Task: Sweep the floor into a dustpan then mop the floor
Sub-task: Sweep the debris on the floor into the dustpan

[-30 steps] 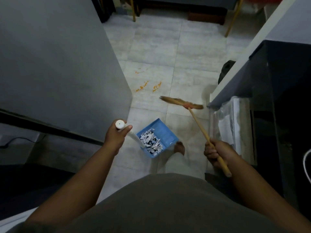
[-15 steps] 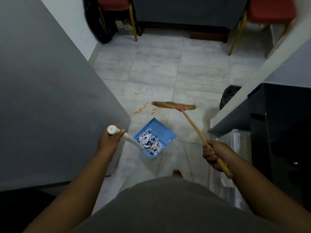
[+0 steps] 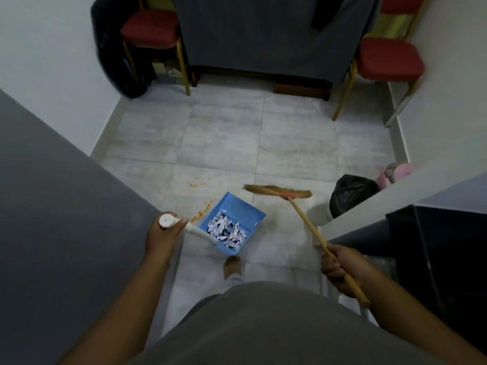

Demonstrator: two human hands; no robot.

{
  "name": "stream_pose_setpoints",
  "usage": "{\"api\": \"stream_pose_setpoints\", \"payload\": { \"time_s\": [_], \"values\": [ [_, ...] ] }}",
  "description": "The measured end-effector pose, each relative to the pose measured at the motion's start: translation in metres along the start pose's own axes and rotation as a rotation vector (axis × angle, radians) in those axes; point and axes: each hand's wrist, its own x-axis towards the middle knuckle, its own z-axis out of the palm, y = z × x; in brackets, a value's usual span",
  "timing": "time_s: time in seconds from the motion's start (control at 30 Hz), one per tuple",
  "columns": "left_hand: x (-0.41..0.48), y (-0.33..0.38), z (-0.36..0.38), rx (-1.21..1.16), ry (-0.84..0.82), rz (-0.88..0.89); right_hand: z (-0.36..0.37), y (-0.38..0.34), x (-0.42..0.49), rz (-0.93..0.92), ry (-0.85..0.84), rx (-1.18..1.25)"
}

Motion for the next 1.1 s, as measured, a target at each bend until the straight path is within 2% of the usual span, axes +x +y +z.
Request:
{"api": "stream_pose_setpoints", "payload": {
  "time_s": [0.13, 0.4, 0.6, 0.8, 0.9, 1.1],
  "values": [
    [0.057, 0.026, 0.018, -0.012, -0.074, 0.006, 0.04, -0.044, 0.011, 0.072, 0.085, -0.009],
    [0.153, 0.081, 0.051, 0.129, -0.128, 0.084, 0.1, -0.107, 0.046, 0.055, -0.018, 0.132],
    [0.207, 0.118, 0.106, 0.123, -0.166, 0.03, 0.118, -0.182, 0.086, 0.071, -0.015, 0.123],
    [0.255, 0.167, 0.161, 0.113, -0.145, 0.012, 0.144, -0.277, 0.135, 0.062, 0.012, 0.093],
    [0.281, 0.207, 0.195, 0.182, -0.154, -0.007, 0.158, -0.336, 0.148, 0.095, 0.027, 0.105],
    [0.335, 0.291, 0.278, 0.209, -0.204, 0.075, 0.175, -0.452, 0.164, -0.046, 0.044, -0.007]
  ]
}}
